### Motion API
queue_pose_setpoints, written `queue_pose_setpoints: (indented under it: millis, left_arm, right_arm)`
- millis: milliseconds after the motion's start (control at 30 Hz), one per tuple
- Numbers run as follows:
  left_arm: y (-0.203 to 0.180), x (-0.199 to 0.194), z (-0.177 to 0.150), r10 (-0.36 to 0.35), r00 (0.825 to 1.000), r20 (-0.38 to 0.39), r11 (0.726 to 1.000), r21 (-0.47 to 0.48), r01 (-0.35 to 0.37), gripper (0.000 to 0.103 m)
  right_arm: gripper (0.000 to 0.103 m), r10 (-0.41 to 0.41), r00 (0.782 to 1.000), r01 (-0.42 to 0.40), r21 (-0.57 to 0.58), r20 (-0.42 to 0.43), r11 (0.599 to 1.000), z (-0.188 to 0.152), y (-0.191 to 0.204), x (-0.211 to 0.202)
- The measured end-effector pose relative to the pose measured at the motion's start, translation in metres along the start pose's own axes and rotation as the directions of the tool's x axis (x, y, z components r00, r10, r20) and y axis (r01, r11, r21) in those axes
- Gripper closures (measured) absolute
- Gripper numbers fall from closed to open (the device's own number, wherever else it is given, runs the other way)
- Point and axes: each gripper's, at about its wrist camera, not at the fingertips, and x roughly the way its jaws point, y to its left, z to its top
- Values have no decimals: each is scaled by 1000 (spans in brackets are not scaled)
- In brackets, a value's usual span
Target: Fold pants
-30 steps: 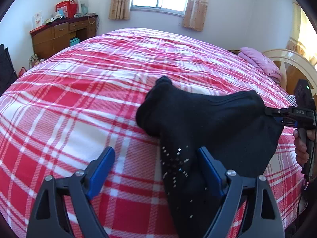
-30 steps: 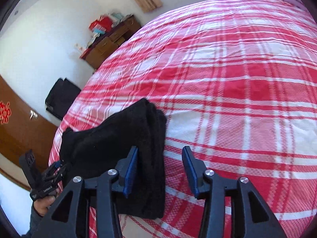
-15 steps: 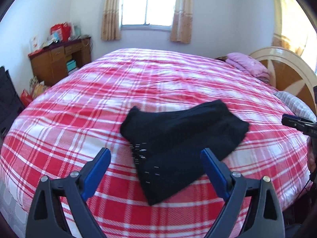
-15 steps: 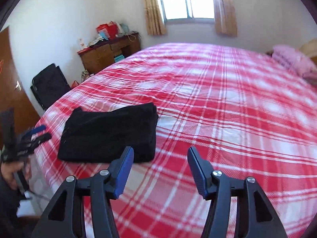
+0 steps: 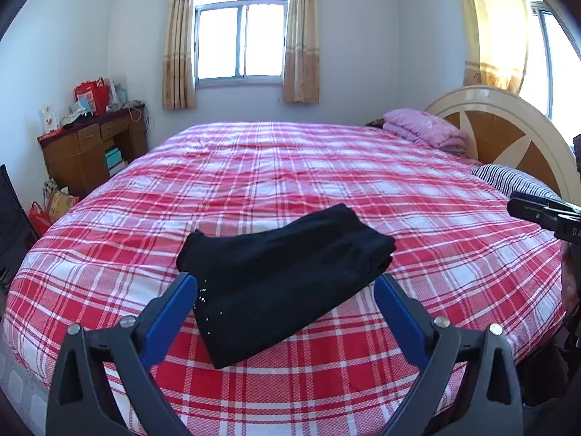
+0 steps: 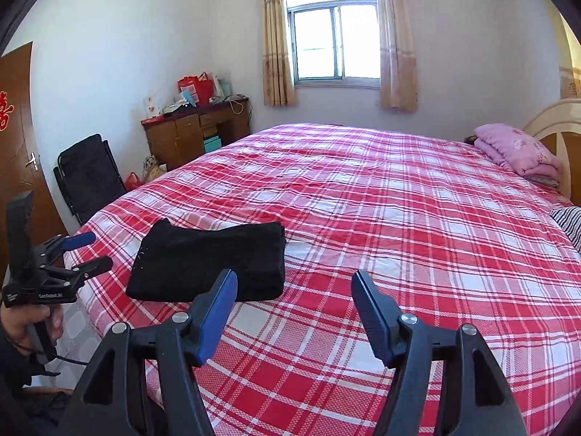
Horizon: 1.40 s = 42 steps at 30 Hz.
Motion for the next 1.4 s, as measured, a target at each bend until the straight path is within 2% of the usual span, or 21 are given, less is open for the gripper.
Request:
queue_pose_setpoints:
  millis: [267, 467, 967, 1400]
  left_arm:
    - [0, 3, -4, 5, 1000, -10, 1000, 4, -5, 2]
    - [-1, -4, -2, 10, 1000, 12, 1000, 9, -10, 2]
    - [-1, -6, 0, 24, 999, 28, 999, 21, -25, 2]
    - [1, -7, 1, 32, 999, 30, 999, 17, -33, 2]
  right_arm:
    - [36, -16, 1000, 17, -34, 25, 999, -4, 13, -4]
    - [36, -21, 998, 23, -25, 55, 999, -4, 12, -10]
    - [36, -50, 995, 54, -52, 81, 997, -3, 16, -15]
    - [36, -38, 995, 44, -59, 89, 997, -6, 18, -15]
